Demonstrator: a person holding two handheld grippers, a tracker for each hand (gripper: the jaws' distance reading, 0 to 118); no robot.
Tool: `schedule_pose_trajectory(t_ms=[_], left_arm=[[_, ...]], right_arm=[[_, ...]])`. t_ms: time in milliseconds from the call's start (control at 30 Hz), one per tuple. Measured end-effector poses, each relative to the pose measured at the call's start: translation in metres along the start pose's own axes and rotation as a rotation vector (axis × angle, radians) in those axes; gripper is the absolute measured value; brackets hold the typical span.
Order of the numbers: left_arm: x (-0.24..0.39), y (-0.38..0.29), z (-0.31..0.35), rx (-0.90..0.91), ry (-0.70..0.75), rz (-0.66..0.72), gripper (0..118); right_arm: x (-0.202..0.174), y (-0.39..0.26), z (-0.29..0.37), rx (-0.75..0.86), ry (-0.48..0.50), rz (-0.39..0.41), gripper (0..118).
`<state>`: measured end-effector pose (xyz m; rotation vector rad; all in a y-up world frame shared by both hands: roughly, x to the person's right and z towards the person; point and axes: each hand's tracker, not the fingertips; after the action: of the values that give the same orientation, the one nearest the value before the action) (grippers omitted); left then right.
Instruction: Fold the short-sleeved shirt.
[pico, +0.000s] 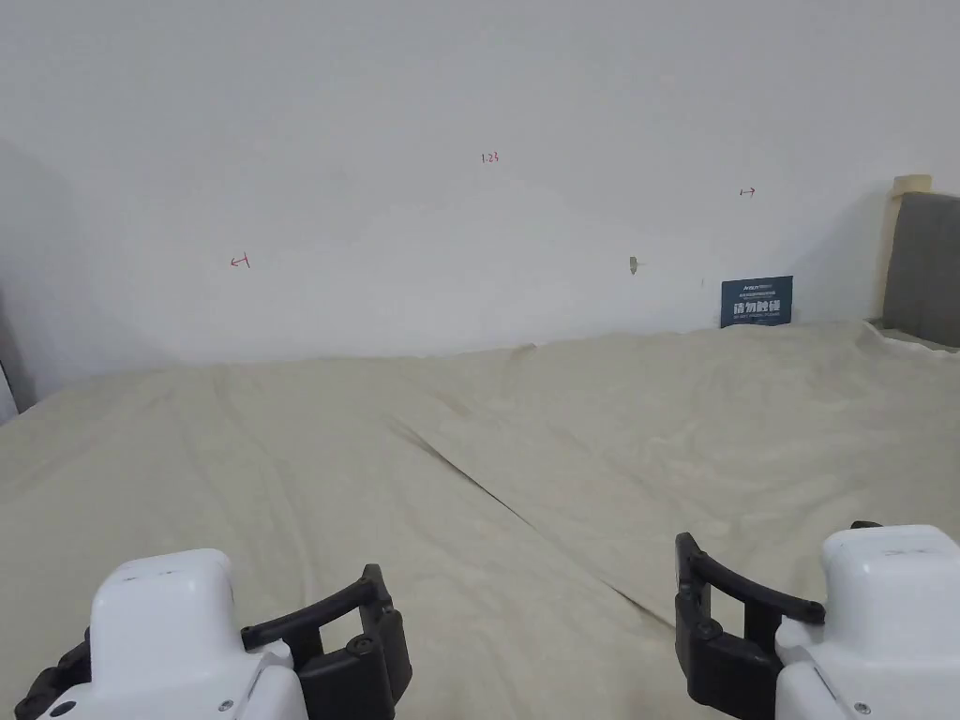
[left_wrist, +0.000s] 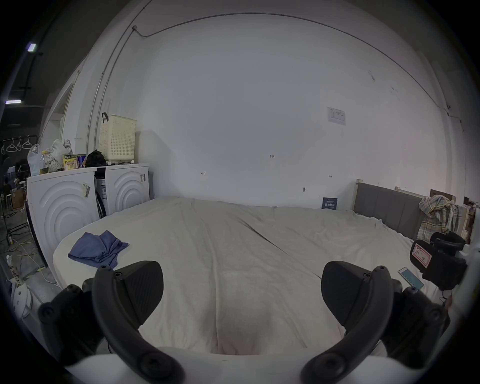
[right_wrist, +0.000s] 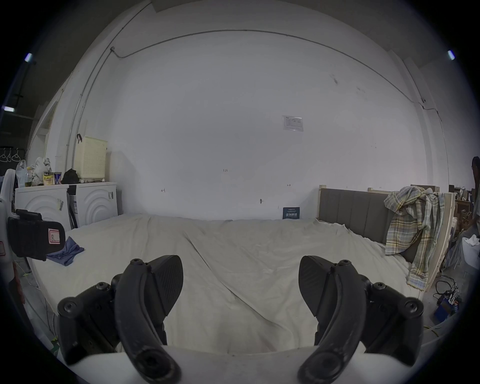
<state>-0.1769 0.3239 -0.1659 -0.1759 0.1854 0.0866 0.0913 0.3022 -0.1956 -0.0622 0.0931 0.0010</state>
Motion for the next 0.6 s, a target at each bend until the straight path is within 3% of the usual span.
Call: schedule_pose_trajectory(t_ms=[600], left_arm=[[-0.0003, -0.0014, -0.0005, -0.001, 0.007, -0.007, 118]], right_arm=[[-0.0003, -0.0019, -0.0016, -0.01, -0.008, 0.012, 93]])
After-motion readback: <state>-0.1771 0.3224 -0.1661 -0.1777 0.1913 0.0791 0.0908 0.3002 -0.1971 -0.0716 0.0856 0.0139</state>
